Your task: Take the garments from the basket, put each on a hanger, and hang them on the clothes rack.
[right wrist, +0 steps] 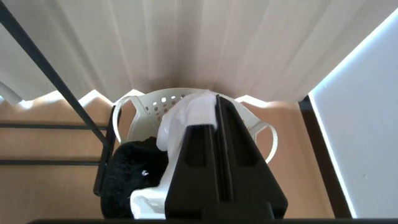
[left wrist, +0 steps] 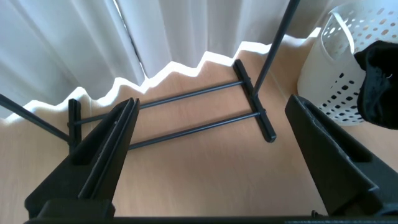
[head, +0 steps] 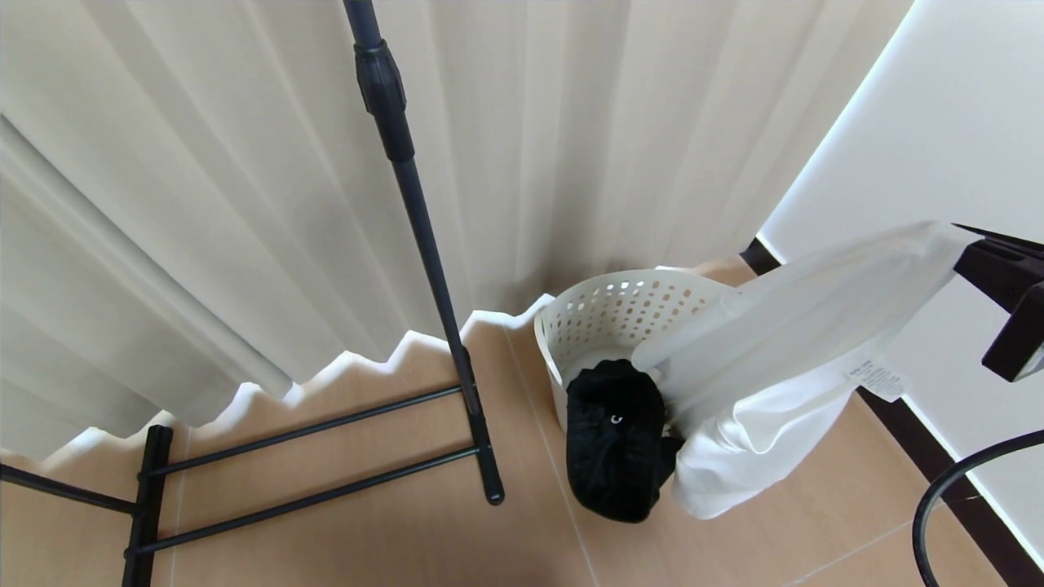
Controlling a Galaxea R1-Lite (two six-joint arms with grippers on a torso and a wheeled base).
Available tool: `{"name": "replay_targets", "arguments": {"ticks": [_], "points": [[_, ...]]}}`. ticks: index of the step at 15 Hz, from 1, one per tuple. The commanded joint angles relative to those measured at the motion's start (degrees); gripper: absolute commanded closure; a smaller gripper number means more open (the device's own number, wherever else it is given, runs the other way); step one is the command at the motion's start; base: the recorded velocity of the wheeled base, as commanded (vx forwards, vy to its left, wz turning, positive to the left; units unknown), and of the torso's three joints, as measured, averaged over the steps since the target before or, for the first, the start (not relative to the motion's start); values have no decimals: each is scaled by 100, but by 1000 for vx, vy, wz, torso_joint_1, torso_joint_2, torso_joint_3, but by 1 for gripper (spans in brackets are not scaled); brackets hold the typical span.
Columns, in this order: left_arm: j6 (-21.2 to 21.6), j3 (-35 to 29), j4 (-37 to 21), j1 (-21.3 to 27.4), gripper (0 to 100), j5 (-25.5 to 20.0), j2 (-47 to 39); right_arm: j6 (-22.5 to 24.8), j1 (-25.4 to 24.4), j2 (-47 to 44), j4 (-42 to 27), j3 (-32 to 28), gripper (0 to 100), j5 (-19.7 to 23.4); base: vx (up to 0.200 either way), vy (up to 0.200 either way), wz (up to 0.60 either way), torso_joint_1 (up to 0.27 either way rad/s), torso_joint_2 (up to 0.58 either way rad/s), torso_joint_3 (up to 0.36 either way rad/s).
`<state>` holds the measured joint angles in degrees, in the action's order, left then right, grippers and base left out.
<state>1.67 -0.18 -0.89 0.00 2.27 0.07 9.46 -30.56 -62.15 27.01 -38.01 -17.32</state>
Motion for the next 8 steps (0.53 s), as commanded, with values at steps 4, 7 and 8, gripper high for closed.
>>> {"name": "replay_targets", "arguments": {"ticks": [4, 7, 8], "points": [[-9, 1, 1, 0, 0, 2, -7, 30, 129, -17, -21, -57, 100, -8, 0, 0, 0, -2, -42, 157], [0, 1, 1, 0, 0, 2, -7, 65, 217, -8, -21, -66, 100, -8, 0, 0, 0, -9, -341, -142], [0, 1, 1, 0, 0, 2, -7, 65, 217, 1, -21, -66, 100, -8, 0, 0, 0, 12, -413, -193]]}}
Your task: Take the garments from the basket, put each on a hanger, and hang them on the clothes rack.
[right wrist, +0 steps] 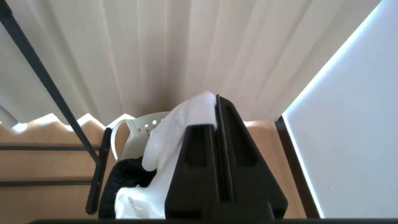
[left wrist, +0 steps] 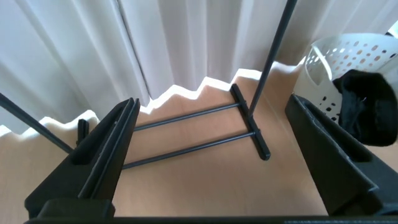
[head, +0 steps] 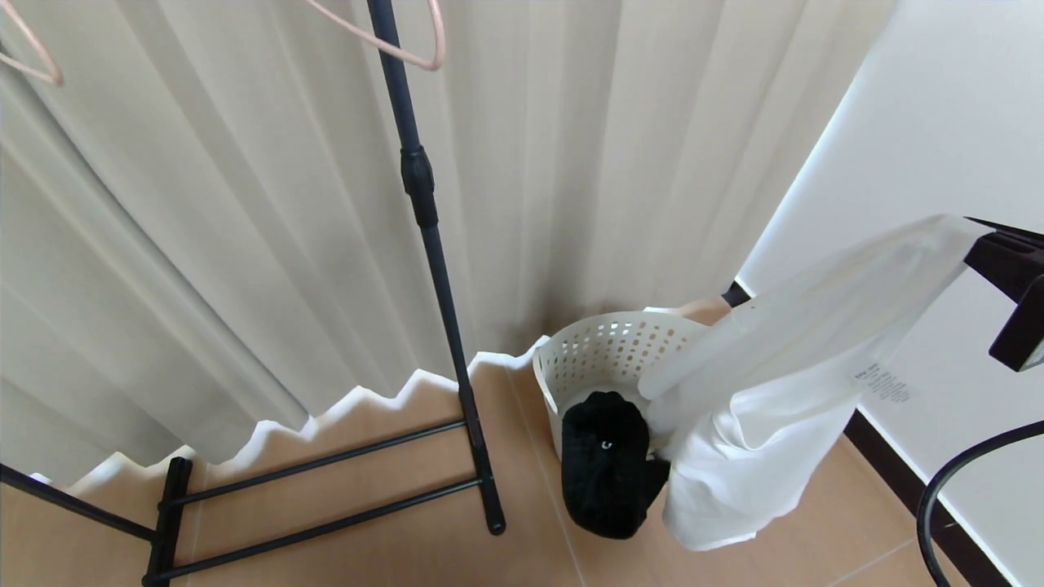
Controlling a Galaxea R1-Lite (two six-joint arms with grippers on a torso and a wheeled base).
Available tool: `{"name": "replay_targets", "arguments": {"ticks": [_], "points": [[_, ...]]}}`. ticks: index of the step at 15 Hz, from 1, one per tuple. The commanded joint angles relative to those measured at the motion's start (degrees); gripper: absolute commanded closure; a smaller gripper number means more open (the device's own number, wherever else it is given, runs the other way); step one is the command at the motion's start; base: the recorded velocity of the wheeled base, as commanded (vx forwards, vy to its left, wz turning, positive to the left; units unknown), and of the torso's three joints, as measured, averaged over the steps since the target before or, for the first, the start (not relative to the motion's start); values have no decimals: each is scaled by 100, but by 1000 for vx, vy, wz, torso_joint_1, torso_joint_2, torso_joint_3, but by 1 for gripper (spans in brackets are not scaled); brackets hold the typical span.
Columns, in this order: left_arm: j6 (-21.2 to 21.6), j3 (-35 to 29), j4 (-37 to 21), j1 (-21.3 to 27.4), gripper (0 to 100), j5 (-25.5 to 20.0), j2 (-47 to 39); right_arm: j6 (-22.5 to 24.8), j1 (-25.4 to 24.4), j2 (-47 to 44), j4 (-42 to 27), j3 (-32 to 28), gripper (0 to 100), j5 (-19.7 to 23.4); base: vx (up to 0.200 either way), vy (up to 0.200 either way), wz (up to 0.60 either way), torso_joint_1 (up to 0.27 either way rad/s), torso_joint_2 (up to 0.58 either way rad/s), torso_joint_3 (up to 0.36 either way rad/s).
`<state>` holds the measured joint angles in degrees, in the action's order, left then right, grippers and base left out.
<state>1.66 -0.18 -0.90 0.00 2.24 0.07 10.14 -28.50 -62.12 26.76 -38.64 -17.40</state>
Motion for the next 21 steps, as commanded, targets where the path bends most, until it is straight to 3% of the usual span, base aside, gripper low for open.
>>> {"name": "replay_targets", "arguments": {"ticks": [1, 10, 21], "points": [[1, 1, 2, 0, 0, 4, -7, 5, 11, -10, 5, -3, 100, -1, 0, 0, 0, 32, -422, -198], [1, 1, 2, 0, 0, 4, -7, 5, 20, -28, -13, 15, 100, -1, 0, 0, 0, 91, -455, -172], [1, 1, 2, 0, 0, 4, -7, 5, 29, -98, -13, 41, 100, -1, 0, 0, 0, 183, -529, -187]]}}
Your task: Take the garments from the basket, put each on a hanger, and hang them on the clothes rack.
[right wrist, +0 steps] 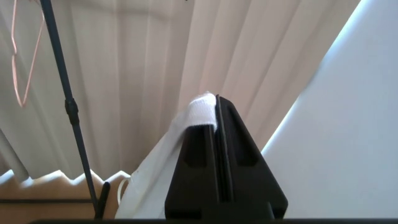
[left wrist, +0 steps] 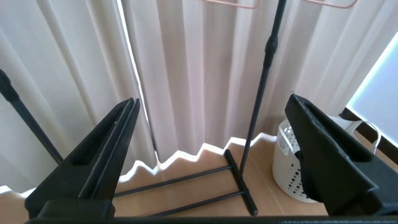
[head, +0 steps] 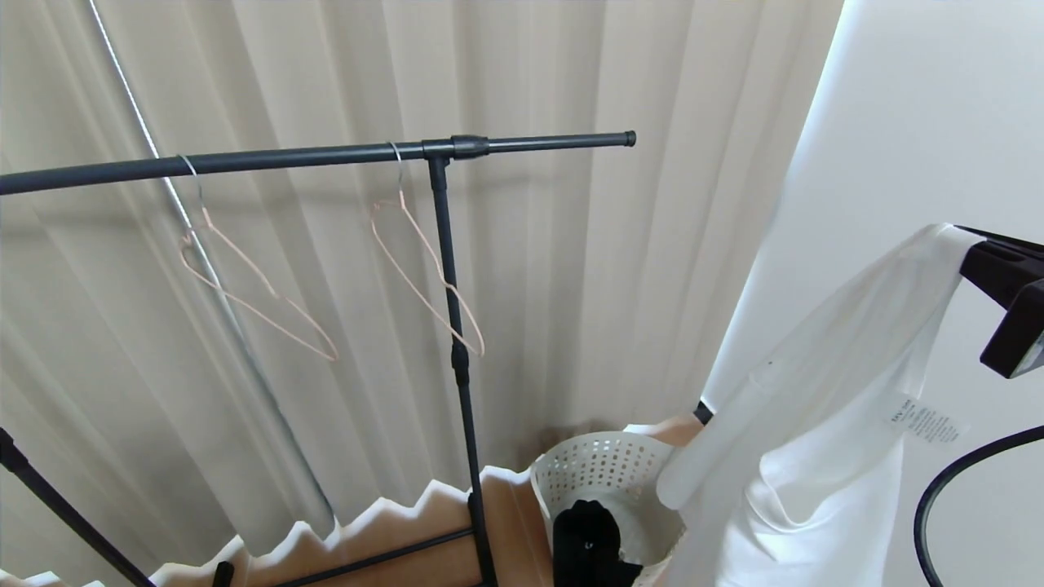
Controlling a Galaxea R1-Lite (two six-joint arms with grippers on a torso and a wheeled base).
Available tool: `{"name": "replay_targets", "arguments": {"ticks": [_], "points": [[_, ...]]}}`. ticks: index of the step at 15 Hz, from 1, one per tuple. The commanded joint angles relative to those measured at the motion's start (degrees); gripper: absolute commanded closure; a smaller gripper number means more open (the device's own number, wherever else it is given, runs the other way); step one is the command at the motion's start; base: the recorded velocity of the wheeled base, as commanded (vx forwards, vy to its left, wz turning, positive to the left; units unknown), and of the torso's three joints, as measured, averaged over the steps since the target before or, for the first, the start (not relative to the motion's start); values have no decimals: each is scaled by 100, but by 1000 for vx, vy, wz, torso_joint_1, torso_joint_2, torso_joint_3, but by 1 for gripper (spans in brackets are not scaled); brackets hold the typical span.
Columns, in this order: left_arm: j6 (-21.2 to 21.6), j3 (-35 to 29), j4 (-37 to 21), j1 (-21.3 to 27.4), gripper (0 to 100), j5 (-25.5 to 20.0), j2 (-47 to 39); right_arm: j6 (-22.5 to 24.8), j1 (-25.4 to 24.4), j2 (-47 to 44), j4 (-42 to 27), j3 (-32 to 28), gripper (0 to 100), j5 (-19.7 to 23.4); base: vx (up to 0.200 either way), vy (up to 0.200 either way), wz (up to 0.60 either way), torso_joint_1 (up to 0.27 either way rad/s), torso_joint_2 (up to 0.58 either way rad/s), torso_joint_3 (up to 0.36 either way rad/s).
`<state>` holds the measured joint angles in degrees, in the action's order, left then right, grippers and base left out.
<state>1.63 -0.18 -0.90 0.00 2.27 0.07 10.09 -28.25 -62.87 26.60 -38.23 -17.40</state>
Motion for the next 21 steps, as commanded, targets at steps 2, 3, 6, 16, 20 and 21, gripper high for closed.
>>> {"name": "replay_targets", "arguments": {"ticks": [2, 3, 6, 16, 20, 21], "points": [[4, 1, 2, 0, 0, 2, -7, 10, 3, -24, 3, 9, 100, -1, 0, 0, 0, 237, -593, -356], [-5, 1, 2, 0, 0, 2, -7, 10, 3, -33, 3, 9, 100, -1, 0, 0, 0, 251, -613, -466], [4, 1, 2, 0, 0, 2, -7, 10, 3, -33, 3, 9, 100, -1, 0, 0, 0, 191, -470, -443], [12, 1, 2, 0, 0, 11, -7, 10, 3, -33, 3, 26, 100, -1, 0, 0, 0, 160, -371, -237], [12, 1, 2, 0, 0, 2, -7, 10, 3, -33, 3, 26, 100, -1, 0, 0, 0, 161, -355, -198], [4, 1, 2, 0, 0, 2, -7, 10, 3, -24, 3, 26, 100, -1, 0, 0, 0, 163, -354, -178]]}}
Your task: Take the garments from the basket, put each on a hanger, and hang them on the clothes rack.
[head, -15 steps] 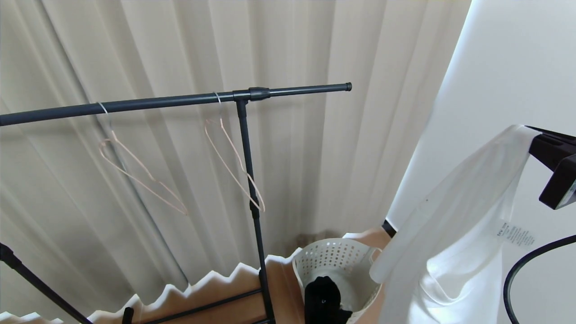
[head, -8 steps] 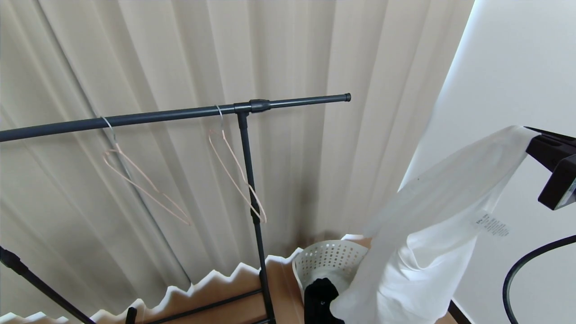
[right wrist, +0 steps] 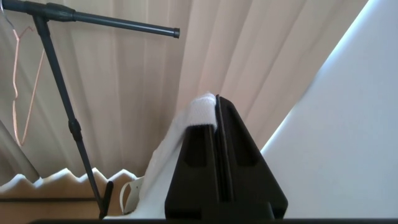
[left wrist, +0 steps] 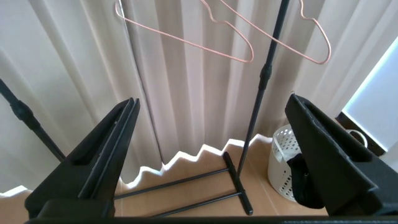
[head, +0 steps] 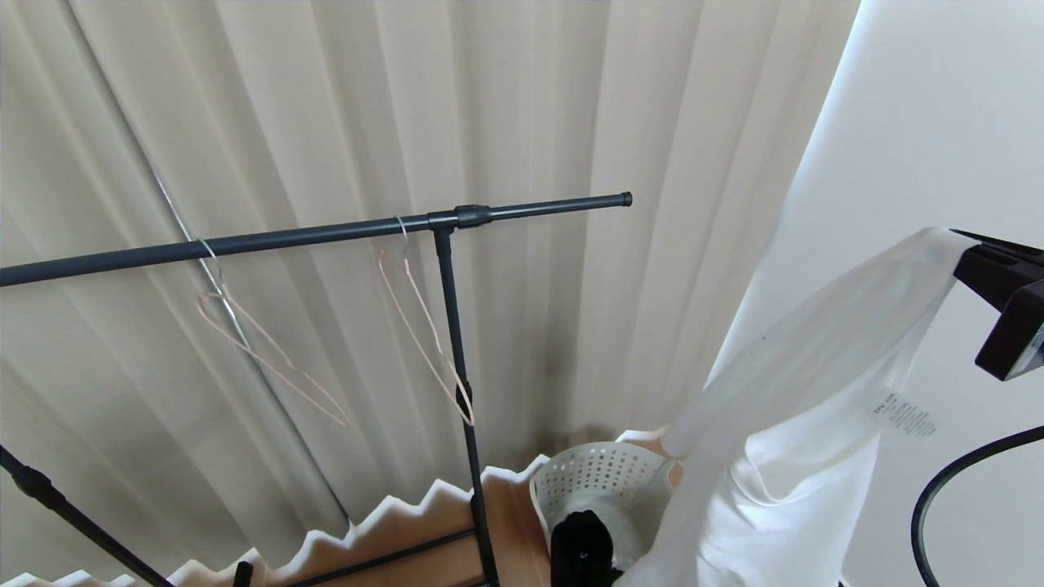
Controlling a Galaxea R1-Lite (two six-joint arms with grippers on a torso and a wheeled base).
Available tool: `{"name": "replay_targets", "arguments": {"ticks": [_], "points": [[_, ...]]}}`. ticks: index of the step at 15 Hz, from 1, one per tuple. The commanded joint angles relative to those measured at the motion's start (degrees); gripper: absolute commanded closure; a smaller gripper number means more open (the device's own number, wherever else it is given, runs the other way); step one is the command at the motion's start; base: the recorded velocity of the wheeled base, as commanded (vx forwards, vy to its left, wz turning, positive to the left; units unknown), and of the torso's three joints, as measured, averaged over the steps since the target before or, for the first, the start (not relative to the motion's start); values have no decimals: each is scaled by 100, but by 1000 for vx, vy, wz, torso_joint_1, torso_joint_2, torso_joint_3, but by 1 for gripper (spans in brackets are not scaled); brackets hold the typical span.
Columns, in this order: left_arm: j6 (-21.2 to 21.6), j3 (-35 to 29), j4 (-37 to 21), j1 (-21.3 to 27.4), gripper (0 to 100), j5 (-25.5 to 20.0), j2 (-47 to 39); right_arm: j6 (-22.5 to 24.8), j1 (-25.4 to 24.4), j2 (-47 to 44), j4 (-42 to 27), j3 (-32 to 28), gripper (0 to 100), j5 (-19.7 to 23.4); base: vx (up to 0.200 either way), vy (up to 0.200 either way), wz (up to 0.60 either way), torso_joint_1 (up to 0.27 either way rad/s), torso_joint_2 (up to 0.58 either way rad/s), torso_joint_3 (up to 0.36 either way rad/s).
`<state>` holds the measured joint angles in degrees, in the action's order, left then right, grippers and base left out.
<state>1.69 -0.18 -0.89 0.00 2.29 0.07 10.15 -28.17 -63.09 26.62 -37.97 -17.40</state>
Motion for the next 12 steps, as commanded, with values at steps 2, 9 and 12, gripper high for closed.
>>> {"name": "replay_targets", "arguments": {"ticks": [2, 9, 12], "points": [[-11, 1, 1, 0, 0, 8, -7, 4, -4, -2, 1, 9, 100, -1, 0, 0, 0, 154, -315, -171], [-11, 1, 1, 0, 0, 8, -7, 74, -4, -2, 1, 18, 100, -1, 0, 0, 0, 103, -213, -69], [-11, 1, 1, 0, 0, 8, -7, 74, -4, -2, 9, 53, 100, 8, 0, 0, 0, 82, -180, -25]]}}
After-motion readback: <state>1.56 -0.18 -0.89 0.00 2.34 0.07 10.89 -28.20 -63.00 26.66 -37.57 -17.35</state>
